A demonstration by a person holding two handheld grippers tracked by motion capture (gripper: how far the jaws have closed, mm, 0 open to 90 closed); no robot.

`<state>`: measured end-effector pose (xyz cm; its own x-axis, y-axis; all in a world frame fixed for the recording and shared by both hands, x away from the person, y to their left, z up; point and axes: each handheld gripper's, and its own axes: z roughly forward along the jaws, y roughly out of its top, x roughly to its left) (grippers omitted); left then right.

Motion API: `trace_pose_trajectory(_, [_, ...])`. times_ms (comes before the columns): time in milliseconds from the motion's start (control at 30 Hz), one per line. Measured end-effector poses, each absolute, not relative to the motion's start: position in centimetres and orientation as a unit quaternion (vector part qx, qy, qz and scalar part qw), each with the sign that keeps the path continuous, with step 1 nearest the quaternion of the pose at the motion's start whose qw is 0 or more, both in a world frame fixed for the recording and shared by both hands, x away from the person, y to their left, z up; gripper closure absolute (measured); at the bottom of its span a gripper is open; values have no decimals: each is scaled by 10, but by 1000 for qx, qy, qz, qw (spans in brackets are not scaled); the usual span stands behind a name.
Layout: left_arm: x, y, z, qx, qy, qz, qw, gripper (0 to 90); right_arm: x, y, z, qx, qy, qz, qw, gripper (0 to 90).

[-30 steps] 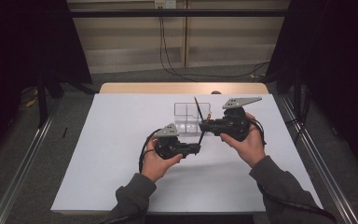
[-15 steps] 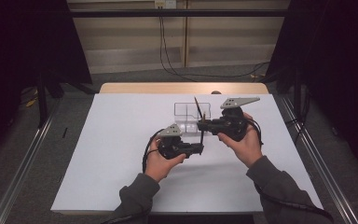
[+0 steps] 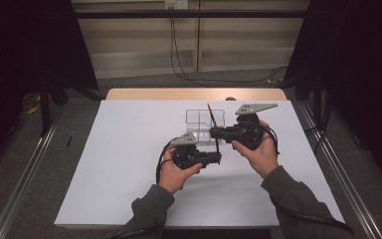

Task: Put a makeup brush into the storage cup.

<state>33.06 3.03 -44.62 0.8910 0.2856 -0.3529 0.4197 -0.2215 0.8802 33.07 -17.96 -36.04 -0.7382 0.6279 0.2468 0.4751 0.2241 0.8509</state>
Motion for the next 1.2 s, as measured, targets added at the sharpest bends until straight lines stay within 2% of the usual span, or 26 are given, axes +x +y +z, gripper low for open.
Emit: trace_pose_trajectory(1200, [330, 31, -443, 764, 224, -63, 601, 787, 331, -178, -359, 351, 764, 535, 83, 846])
